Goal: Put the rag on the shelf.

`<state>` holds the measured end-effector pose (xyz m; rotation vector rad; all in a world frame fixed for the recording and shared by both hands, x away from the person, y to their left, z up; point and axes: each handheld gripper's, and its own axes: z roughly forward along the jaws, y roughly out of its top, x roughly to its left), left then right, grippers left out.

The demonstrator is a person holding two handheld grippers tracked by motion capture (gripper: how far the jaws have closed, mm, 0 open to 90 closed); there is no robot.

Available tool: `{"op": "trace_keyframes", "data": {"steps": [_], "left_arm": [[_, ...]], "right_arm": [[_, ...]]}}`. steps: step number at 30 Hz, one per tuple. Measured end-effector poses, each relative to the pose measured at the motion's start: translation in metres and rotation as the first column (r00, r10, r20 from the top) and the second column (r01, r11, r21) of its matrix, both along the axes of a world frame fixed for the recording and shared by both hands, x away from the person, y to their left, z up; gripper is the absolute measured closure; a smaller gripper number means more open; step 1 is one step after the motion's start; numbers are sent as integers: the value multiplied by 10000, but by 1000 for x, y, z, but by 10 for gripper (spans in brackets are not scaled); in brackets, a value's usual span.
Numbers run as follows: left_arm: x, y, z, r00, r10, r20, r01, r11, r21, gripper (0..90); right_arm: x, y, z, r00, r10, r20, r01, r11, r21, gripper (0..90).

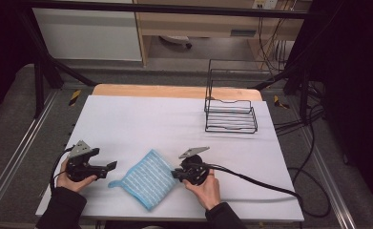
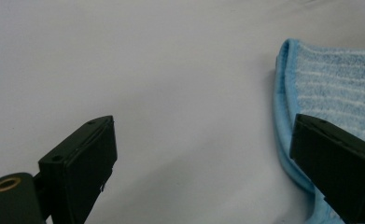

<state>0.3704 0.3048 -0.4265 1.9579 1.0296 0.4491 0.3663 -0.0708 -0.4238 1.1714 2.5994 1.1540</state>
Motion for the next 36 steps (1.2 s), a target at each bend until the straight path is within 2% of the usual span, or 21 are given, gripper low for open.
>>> {"op": "trace_keyframes", "data": {"steps": [2, 3, 5, 6, 7, 8, 9, 10, 12, 15, 17, 20, 26, 29, 30, 31, 32, 33, 34, 36], "left_arm": [[0, 0, 0, 10000, -17, -3, 17, 10000, 24, 76], [0, 0, 0, 10000, -21, -5, 21, 10000, 37, 76], [0, -1, 0, 10000, -21, -19, 21, 10000, 34, 76], [0, -1, -1, 10000, -2, -19, 2, 10000, 14, 76], [0, -1, -1, 10000, -4, -28, 4, 10000, 17, 76], [0, -1, -1, 10000, -8, -27, 8, 10000, 21, 76], [0, -1, -1, 10000, -5, -18, 5, 10000, 29, 76], [0, -2, -1, 10000, -4, -15, 4, 10000, 34, 76], [0, -2, -1, 10000, -8, -11, 8, 10000, 36, 76], [0, -1, -1, 10000, -24, -30, 24, 10000, 58, 76], [0, -2, -1, 10000, -34, -27, 34, 10000, 76, 76], [0, -2, -1, 10000, -36, -26, 37, 10000, 79, 76], [0, -2, -1, 10000, -77, -39, 77, 9999, 116, 76], [0, -2, -1, 10000, -60, -24, 60, 9999, 100, 76], [0, -2, -1, 10000, -51, -29, 51, 9999, 95, 76], [0, -2, -1, 10000, -41, -32, 42, 9999, 91, 76], [0, -2, -1, 10000, -40, -32, 41, 9999, 92, 76], [0, -2, -1, 10000, -35, -34, 35, 10000, 81, 76], [0, -2, -1, 10000, -52, -44, 52, 9999, 107, 76], [0, -3, -1, 10000, -67, -45, 68, 9999, 131, 76]], "right_arm": [[1, -5, 1, 10000, -26, 17, 26, 10000, -62, 838], [3, -16, 4, 10000, -69, 20, 69, 9998, -208, 838], [4, -22, 5, 9999, -55, 91, 57, 9995, -300, 838], [6, -33, 7, 9999, -108, 44, 110, 9990, -437, 837], [6, -33, 7, 9999, -108, 44, 110, 9990, -437, 837], [8, -43, 8, 9998, -208, 54, 211, 9980, -593, 837], [8, -43, 8, 9998, -208, 54, 211, 9980, -593, 837], [11, -53, 10, 9996, -275, 117, 283, 9965, -784, 835], [14, -58, 11, 9993, -331, 189, 345, 9959, -840, 834], [24, -73, 13, 9974, -547, 479, 603, 9905, -1237, 830], [28, -76, 13, 9966, -572, 597, 648, 9887, -1351, 828], [42, -82, 10, 9949, -605, 812, 722, 9861, -1495, 824], [52, -81, 2, 9917, -708, 1074, 868, 9844, -1528, 797], [48, -82, -1, 9833, -909, 1575, 1130, 9841, -1374, 691], [40, -84, 3, 9771, -1004, 1875, 1173, 9897, -817, 563], [34, -85, 5, 9738, -1149, 1964, 1288, 9899, -596, 541], [34, -85, 5, 9738, -1149, 1964, 1288, 9899, -596, 541], [22, -86, 10, 9748, -1064, 1962, 1156, 9926, -361, 457], [22, -86, 10, 9748, -1064, 1962, 1156, 9926, -361, 457], [9, -84, 11, 9780, -1019, 1819, 1063, 9942, -144, 377]]}}
